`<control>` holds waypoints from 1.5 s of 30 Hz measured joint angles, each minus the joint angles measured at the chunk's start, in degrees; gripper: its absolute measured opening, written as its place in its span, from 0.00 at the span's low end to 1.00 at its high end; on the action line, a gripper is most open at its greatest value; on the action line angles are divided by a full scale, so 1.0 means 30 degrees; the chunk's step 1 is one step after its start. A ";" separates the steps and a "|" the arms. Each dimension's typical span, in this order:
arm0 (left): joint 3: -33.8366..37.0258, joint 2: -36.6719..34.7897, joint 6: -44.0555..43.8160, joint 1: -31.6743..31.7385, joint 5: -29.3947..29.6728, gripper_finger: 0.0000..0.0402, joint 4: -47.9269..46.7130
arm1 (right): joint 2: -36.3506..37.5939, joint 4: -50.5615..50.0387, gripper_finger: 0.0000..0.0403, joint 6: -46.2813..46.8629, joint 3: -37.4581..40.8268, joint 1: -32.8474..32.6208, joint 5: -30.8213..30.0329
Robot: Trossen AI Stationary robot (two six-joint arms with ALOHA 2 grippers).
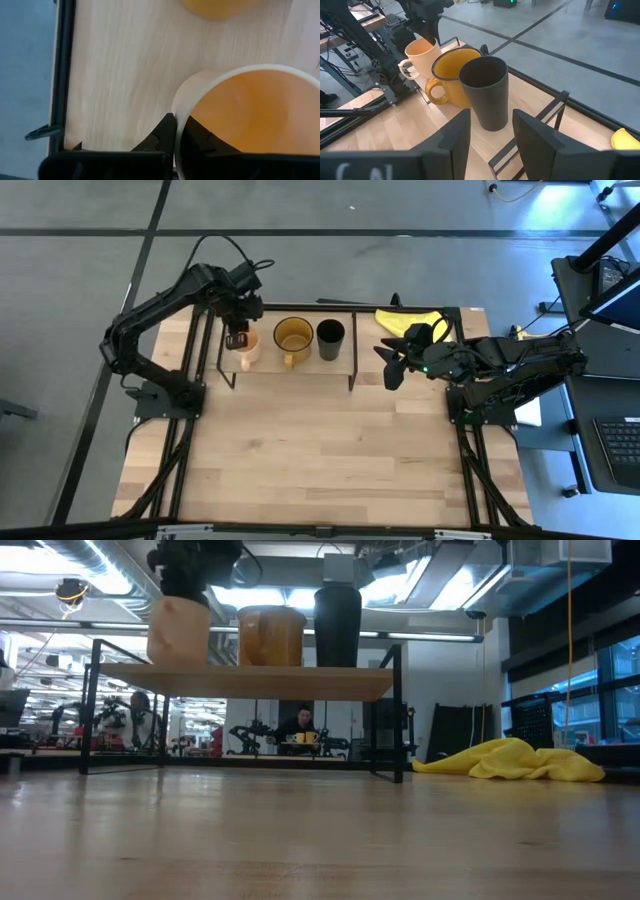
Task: Stack small to large cups/mugs on shelf
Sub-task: Put the light orange mug on the shelf, then return to Home Position
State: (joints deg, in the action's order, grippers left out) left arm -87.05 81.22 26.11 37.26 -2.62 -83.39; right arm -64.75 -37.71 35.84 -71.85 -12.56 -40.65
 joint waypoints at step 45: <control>-0.4370 -0.6555 -0.6713 -0.1361 -0.5801 0.23 0.7460 | 0.0739 0.2909 0.37 -0.7940 -0.5861 0.2262 0.4701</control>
State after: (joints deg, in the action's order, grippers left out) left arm -100.16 61.55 5.97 33.18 -20.02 -61.00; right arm -62.53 -28.99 12.02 -89.44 -5.77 -26.55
